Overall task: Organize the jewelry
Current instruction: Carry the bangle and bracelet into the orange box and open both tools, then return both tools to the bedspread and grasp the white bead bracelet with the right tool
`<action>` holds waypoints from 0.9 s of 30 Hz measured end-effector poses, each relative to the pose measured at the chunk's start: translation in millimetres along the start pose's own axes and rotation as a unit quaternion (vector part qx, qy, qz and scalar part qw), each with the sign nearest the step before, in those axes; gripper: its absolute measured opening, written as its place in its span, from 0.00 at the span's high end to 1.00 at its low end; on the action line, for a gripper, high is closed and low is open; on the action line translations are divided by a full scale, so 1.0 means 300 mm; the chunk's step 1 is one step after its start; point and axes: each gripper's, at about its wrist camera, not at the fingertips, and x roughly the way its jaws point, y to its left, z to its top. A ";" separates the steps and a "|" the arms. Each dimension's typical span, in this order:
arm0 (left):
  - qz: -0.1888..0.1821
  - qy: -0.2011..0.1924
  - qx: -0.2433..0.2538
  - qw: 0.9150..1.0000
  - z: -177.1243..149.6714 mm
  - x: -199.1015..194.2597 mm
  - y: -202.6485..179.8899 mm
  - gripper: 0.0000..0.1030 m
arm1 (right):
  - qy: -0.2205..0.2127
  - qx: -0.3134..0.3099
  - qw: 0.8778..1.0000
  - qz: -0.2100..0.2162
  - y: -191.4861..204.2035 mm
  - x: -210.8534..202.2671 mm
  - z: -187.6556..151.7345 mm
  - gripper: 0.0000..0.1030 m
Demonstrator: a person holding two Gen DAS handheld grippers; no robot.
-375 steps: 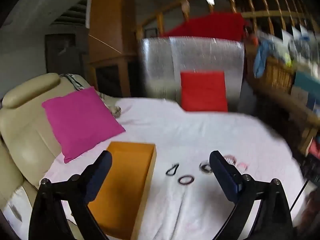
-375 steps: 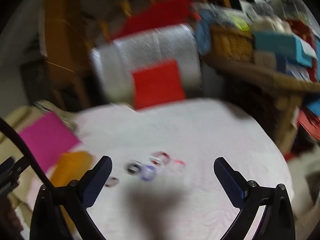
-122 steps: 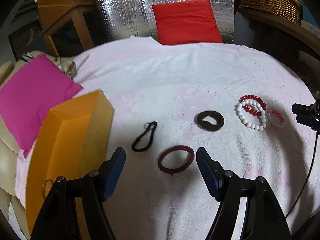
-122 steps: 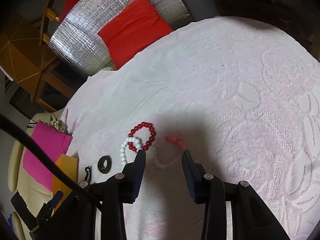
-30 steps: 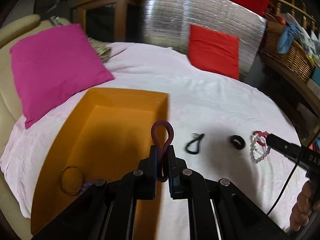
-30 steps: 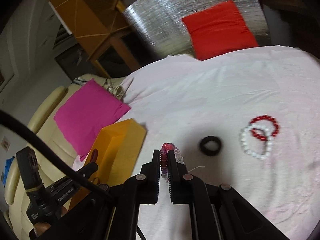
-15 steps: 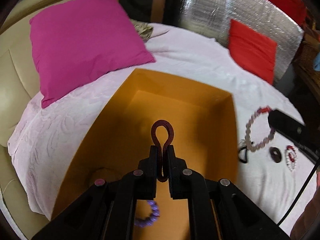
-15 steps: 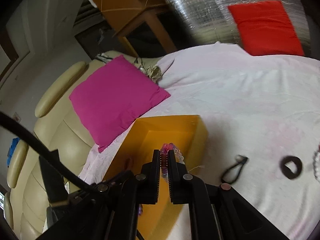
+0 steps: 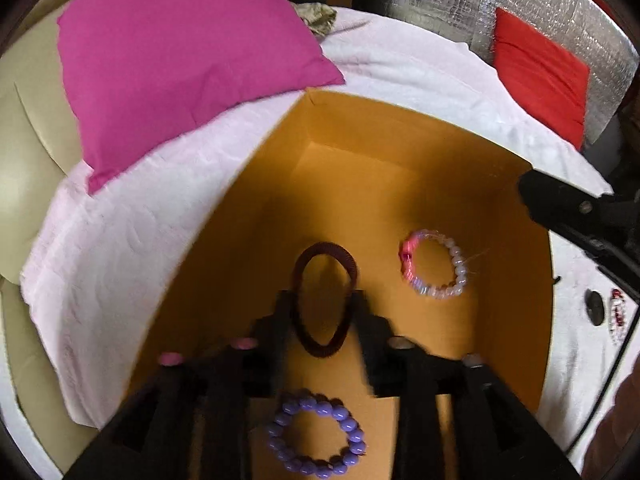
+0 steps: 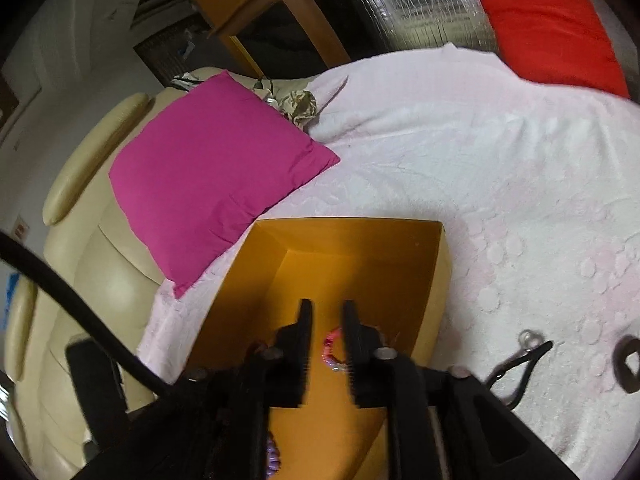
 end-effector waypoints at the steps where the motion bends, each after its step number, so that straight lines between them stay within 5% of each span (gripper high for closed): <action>1: 0.007 -0.009 0.000 1.000 0.002 -0.012 0.001 0.53 | -0.005 0.004 1.000 0.002 -0.003 -0.013 0.000 0.79; 12: 0.032 -0.073 0.016 0.997 0.005 -0.117 -0.099 0.41 | -0.088 0.012 0.995 -0.050 -0.173 -0.378 -0.062 0.79; 16: 0.027 -0.098 0.033 0.994 -0.008 -0.156 -0.181 0.38 | -0.123 0.038 0.988 -0.086 -0.292 -0.564 -0.103 0.56; 27: 0.018 -0.148 0.123 0.981 -0.101 -0.226 -0.443 0.32 | -0.175 0.149 0.962 -0.149 -0.639 -0.877 -0.276 0.55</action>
